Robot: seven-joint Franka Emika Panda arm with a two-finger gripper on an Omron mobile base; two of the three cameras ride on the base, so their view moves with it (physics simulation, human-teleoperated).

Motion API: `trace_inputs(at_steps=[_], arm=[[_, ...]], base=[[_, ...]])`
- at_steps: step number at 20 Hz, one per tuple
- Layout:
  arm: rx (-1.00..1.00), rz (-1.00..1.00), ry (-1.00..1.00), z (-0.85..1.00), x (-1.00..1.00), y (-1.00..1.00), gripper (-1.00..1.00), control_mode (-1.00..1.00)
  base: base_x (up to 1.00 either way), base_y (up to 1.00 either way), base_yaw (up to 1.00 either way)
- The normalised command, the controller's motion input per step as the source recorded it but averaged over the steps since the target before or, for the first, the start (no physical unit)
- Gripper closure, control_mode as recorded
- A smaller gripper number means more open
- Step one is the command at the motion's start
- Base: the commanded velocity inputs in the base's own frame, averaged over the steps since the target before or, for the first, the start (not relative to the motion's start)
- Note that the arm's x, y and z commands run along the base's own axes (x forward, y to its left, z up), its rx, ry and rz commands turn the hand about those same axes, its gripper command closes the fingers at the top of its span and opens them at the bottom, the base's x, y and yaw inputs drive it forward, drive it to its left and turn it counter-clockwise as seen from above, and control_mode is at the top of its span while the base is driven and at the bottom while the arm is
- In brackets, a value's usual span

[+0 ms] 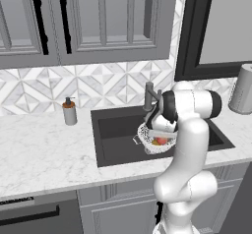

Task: Put the colander in the sink, put the kiwi, peach in the colander, and turn on the sink faucet and pour water over the colander.

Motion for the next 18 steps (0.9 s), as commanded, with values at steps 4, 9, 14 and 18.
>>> trace_inputs(at_steps=[4,9,14,18], arm=[[0.0,0.0,0.0,-0.07,0.08,0.0,-1.0,-1.0],[0.0,0.0,0.0,0.0,0.14,0.0,-1.0,-1.0],[0.0,0.0,-0.09,0.02,0.0,0.0,-1.0,-1.0],[0.01,0.0,-0.18,0.21,0.0,-0.04,-1.0,-1.0]], base=[[0.0,0.0,0.0],[0.0,0.0,0.0],[0.0,0.0,0.0],[0.0,0.0,0.0]])
